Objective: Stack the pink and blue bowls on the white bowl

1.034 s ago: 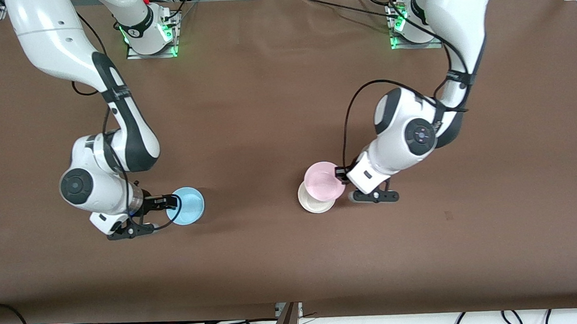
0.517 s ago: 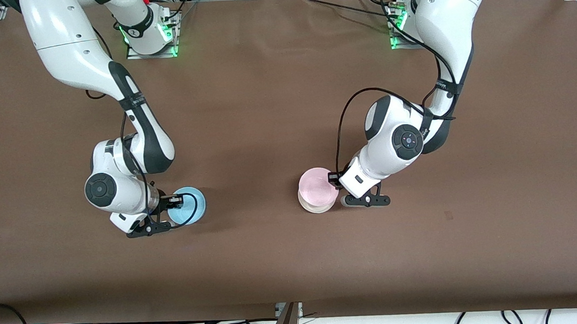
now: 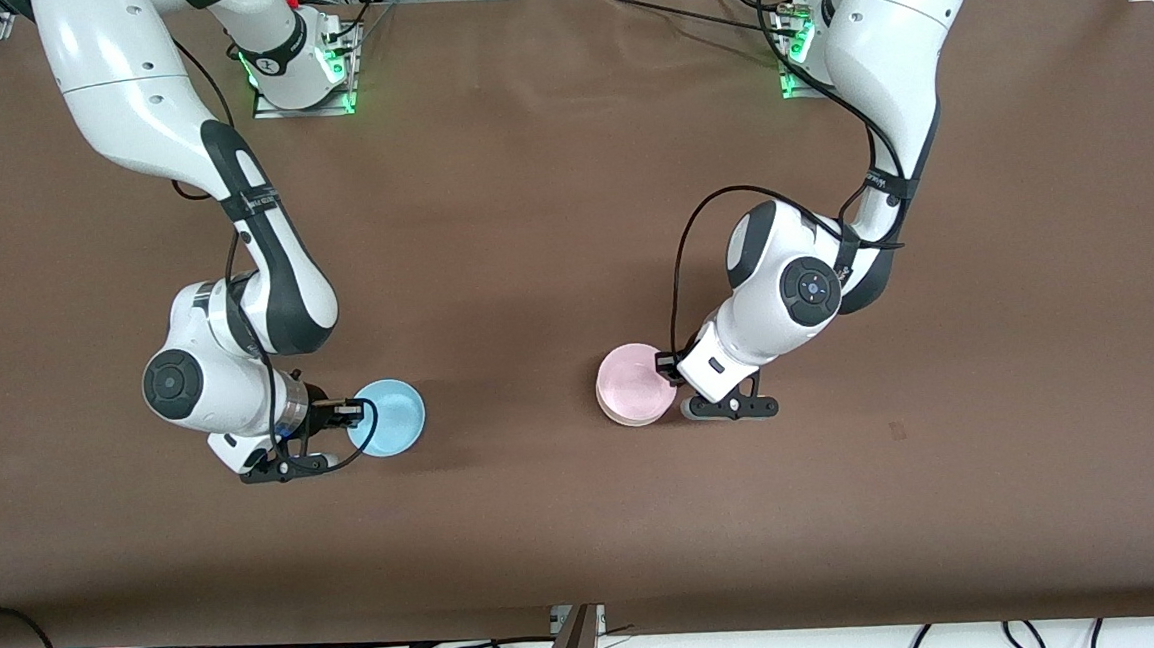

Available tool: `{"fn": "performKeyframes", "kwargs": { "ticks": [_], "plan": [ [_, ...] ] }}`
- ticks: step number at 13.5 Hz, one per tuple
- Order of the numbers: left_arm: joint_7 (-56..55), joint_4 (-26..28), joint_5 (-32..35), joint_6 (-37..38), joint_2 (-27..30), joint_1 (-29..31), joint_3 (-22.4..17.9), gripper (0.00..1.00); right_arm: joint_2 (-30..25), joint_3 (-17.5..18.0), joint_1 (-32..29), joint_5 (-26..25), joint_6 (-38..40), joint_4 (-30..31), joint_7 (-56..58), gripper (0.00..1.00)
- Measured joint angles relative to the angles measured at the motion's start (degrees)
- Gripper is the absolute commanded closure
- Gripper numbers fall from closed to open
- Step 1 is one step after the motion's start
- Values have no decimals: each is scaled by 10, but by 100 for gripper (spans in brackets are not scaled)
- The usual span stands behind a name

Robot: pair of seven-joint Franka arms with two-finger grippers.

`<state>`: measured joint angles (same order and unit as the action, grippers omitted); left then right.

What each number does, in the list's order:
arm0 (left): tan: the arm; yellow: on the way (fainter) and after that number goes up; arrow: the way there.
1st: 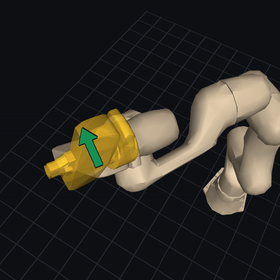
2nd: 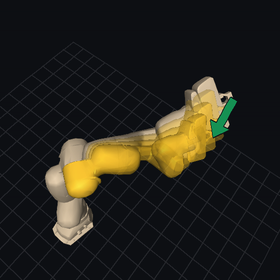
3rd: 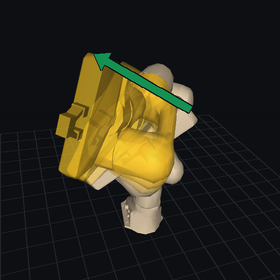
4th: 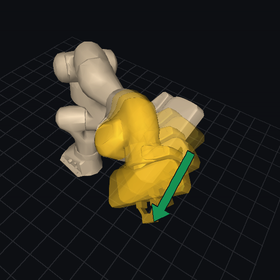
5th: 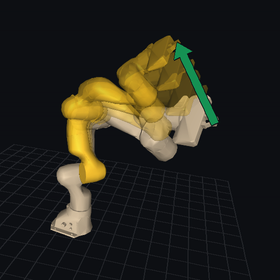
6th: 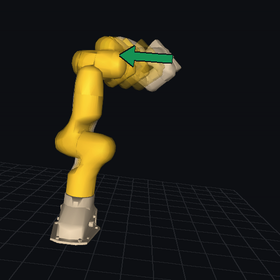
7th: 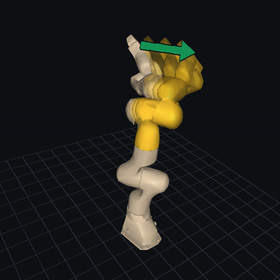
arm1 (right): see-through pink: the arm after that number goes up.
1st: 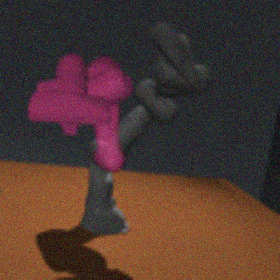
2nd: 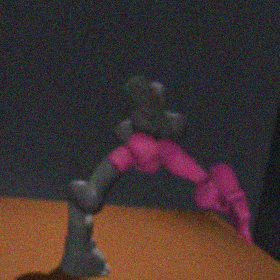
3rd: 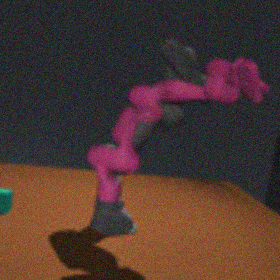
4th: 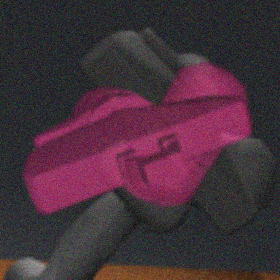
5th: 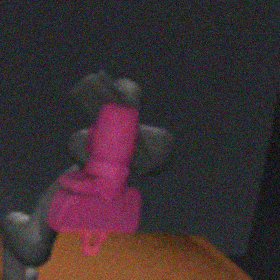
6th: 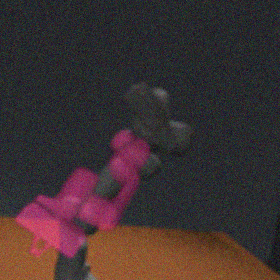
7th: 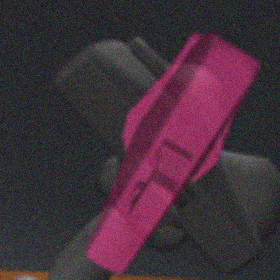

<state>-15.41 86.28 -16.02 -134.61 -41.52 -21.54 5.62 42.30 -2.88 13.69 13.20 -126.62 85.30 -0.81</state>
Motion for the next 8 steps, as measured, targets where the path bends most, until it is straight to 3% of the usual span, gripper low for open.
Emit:
{"fn": "performKeyframes", "kwargs": {
  "ticks": [4, 8],
  "plan": [
    [-1, -1, 5, -1, -4, -2, 0, 100, -9, 2, 13, 1, 12, -13, -41, 100],
    [-6, -1, 5, -1, -10, -2, 0, 100, -26, 2, 20, 1, 103, -56, -62, 100]
  ]
}}
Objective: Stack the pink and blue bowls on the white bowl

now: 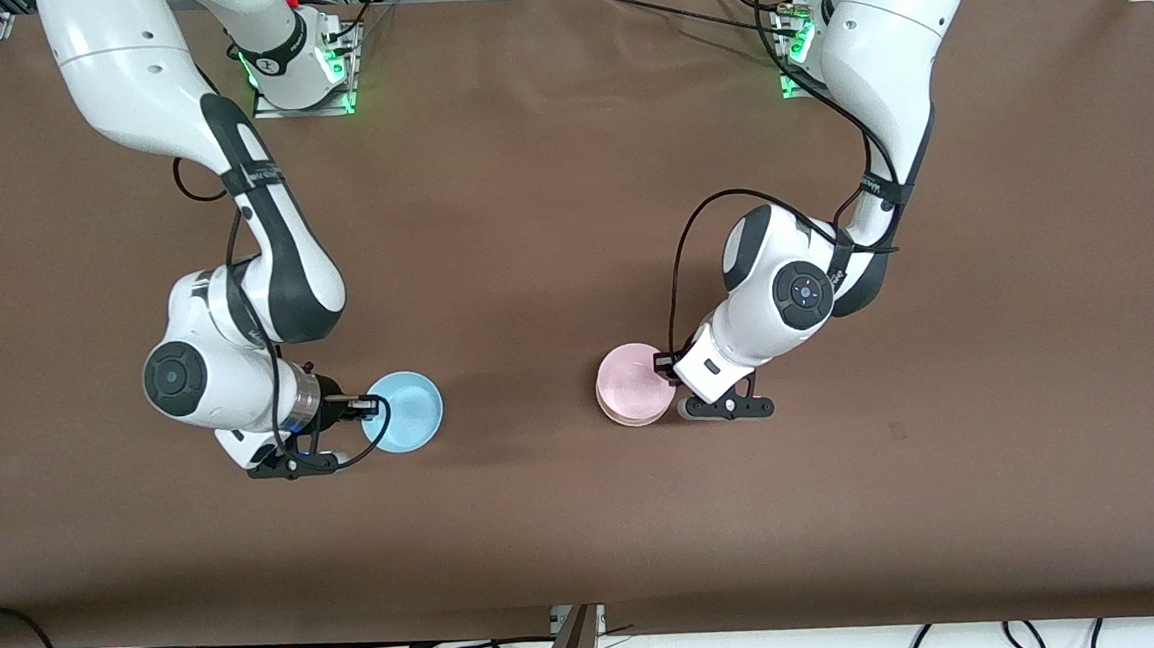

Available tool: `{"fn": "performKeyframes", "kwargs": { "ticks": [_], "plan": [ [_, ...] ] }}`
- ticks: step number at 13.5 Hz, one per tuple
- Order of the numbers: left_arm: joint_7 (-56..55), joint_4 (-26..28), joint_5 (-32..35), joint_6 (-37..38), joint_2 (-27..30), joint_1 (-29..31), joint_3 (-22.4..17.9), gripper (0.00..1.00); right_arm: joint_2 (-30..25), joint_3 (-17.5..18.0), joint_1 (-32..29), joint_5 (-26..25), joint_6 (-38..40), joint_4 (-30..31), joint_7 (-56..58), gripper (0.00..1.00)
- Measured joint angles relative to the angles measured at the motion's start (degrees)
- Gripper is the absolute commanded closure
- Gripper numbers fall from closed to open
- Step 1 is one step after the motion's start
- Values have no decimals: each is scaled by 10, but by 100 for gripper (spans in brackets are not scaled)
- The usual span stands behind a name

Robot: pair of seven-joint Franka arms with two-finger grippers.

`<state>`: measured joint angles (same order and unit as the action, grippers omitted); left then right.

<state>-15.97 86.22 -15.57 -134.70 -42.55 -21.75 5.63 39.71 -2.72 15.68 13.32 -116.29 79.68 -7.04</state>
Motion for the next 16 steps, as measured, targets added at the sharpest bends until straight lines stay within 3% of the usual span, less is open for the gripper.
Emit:
{"fn": "performKeyframes", "kwargs": {
  "ticks": [6, 7, 9, 10, 14, 16],
  "plan": [
    [-19, -1, 0, 0, -8, -7, 0, 98, -79, -8, -4, 0, 142, -42, -15, 100],
    [-24, -1, 0, 0, -9, -10, 0, 76, -88, -9, -5, 0, 152, -42, -16, 100],
    [-30, -1, 0, -2, -9, -13, 0, 18, -96, -9, -5, 0, 158, -42, -16, 100],
    [-31, -2, 0, -3, -9, -13, 0, 0, -95, -9, -5, 0, 158, -42, -16, 100],
    [-39, -21, 0, 9, 2, -7, -5, 0, -93, -6, -3, 0, 157, -41, -29, 100],
    [-40, -30, 0, 75, 34, 9, -12, 0, -93, -2, 2, 0, 153, -41, -57, 100]
  ]
}}
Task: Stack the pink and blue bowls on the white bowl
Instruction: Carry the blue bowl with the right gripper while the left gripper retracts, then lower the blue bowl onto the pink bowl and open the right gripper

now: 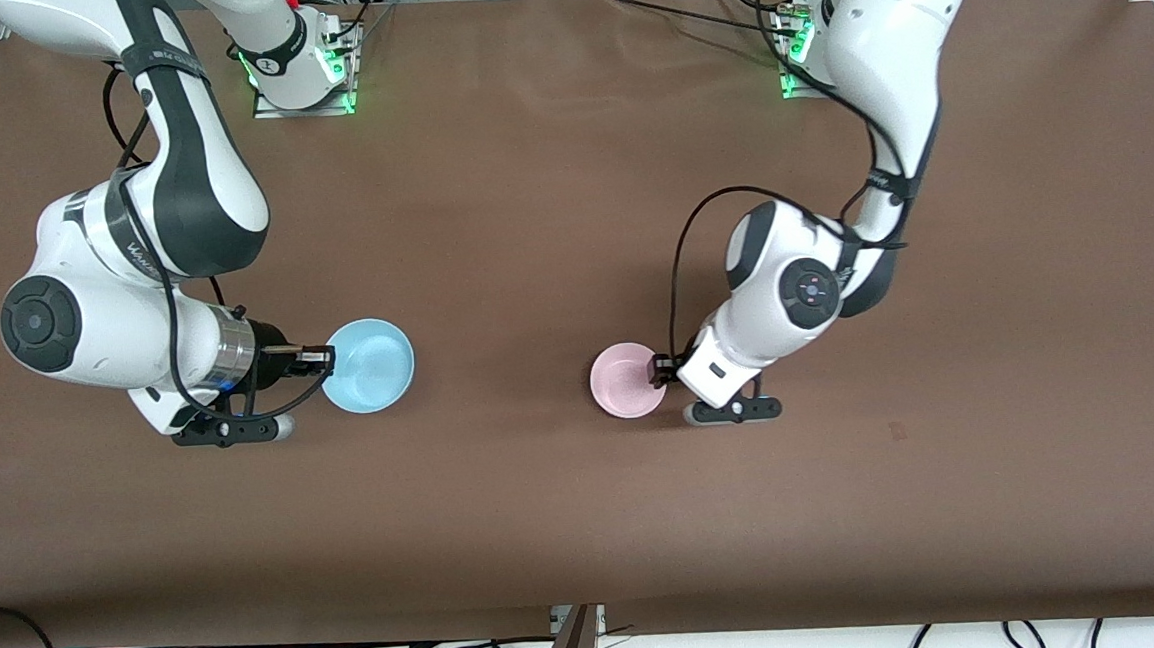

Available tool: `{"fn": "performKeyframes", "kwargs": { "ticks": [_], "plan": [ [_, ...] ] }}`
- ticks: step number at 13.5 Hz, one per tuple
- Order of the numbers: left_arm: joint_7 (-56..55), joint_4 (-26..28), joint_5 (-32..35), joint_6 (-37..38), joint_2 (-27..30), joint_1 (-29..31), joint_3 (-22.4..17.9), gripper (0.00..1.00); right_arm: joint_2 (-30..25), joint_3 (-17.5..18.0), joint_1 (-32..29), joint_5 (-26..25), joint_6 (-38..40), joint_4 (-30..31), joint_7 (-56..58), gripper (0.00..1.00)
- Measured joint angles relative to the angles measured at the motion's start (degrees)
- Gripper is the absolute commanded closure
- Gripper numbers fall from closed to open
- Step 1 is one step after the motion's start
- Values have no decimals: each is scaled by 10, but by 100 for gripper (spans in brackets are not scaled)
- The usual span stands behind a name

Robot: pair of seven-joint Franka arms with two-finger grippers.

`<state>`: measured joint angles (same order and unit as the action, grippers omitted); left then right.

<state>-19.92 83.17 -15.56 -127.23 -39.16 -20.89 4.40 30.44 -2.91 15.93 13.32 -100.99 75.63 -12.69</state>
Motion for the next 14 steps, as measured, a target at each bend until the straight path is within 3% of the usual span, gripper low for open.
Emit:
{"fn": "performKeyframes", "kwargs": {
  "ticks": [7, 11, 14],
  "plan": [
    [2, -9, 91, 306, 207, 92, -16, 0, 39, 8, 115, 1, -108, 2, -218, 100],
    [34, -6, 129, 396, 282, 114, -18, 0, 87, 8, 207, 1, -208, 4, -377, 100],
    [96, -4, 158, 420, 309, 146, -21, 0, 128, 8, 246, 1, -297, 5, -453, 100]
  ]
}}
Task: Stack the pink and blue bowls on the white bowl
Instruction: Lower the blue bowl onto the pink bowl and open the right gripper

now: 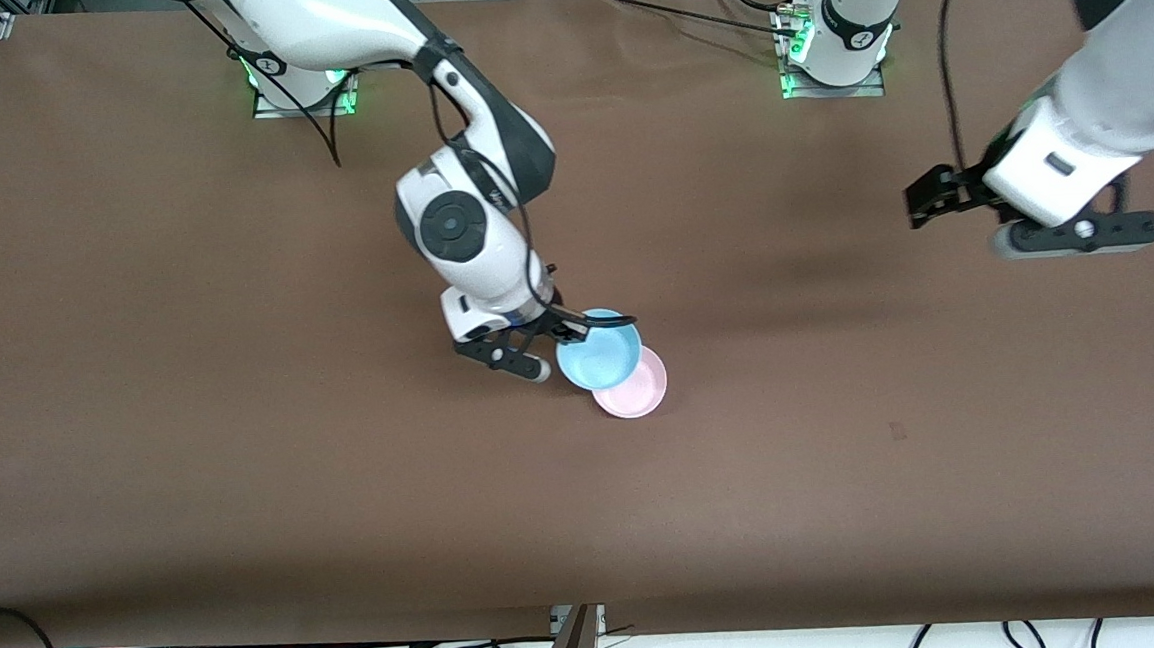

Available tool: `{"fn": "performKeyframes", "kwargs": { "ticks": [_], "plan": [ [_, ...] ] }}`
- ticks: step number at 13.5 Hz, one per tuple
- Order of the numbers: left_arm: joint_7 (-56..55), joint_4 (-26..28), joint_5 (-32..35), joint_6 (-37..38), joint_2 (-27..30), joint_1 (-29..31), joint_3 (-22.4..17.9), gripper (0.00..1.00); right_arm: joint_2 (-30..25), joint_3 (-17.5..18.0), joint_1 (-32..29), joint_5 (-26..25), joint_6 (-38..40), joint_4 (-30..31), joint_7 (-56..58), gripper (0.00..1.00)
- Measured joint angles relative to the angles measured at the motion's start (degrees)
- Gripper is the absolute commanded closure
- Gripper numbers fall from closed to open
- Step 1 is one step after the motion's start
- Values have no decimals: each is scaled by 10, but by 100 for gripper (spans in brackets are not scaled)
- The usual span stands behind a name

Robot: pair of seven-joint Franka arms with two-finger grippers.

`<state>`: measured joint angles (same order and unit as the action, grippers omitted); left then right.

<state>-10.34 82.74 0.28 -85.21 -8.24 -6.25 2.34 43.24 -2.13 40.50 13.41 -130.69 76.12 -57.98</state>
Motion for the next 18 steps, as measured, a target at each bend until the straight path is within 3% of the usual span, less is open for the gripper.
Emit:
{"fn": "performKeyframes", "kwargs": {
  "ticks": [3, 8, 18],
  "plan": [
    [21, 4, 0, 10, 3, 29, -9, 0, 40, -1, 20, 0, -59, -13, -27, 100],
    [22, 14, -3, 10, -4, 30, -4, 0, 90, -9, 20, 0, -73, -77, -29, 100],
    [22, -3, -18, 7, -16, 30, -3, 0, 112, -11, 19, -47, -72, -85, -27, 100]
  ]
}}
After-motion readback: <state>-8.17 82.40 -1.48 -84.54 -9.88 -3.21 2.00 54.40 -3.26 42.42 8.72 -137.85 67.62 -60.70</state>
